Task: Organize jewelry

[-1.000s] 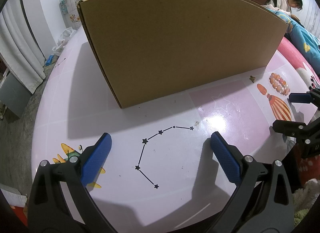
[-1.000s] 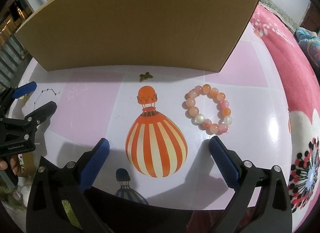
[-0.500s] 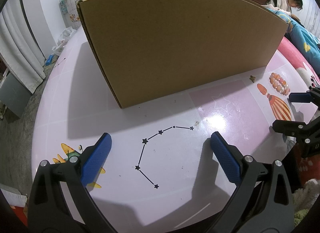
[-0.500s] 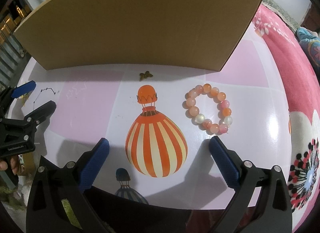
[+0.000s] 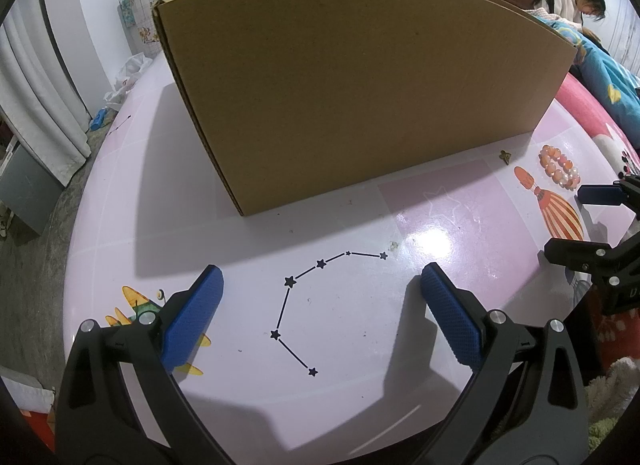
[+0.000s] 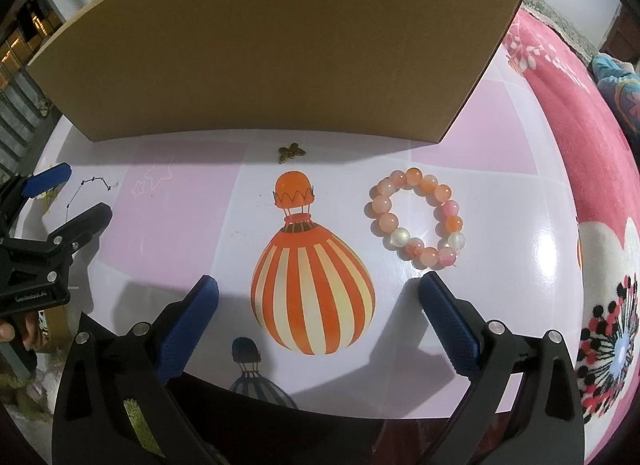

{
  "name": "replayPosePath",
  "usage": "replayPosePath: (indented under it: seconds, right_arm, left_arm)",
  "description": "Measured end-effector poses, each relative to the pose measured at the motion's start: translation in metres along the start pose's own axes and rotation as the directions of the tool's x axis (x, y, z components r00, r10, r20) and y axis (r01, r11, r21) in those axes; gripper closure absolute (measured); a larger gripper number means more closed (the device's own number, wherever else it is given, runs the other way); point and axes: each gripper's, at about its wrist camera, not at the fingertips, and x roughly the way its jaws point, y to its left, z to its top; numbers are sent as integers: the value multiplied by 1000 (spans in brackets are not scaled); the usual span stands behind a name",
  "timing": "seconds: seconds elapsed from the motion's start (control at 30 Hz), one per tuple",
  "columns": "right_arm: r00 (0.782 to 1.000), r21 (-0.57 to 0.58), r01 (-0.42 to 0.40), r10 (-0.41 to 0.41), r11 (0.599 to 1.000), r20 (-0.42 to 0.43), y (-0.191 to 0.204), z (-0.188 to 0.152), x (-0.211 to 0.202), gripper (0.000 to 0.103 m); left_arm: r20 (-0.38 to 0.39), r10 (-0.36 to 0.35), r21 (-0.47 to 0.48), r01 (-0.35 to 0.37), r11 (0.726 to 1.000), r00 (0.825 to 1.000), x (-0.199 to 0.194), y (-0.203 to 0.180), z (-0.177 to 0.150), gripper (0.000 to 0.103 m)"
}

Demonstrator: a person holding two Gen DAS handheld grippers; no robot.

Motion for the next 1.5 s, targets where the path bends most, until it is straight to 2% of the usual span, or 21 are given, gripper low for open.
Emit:
replayPosePath:
  seconds: [1.27,1.5]
  right_arm:
    - [1000,1,1,-1,1000,-11,0,3,1,6]
    - [1000,1,0,0,1000,13,0,1,0,6]
  left_arm:
    - [-4,-2,0,2,1000,1000,0,1,0,7]
    - [3,-2,2,2,1000,1000,-1,2,-1,7]
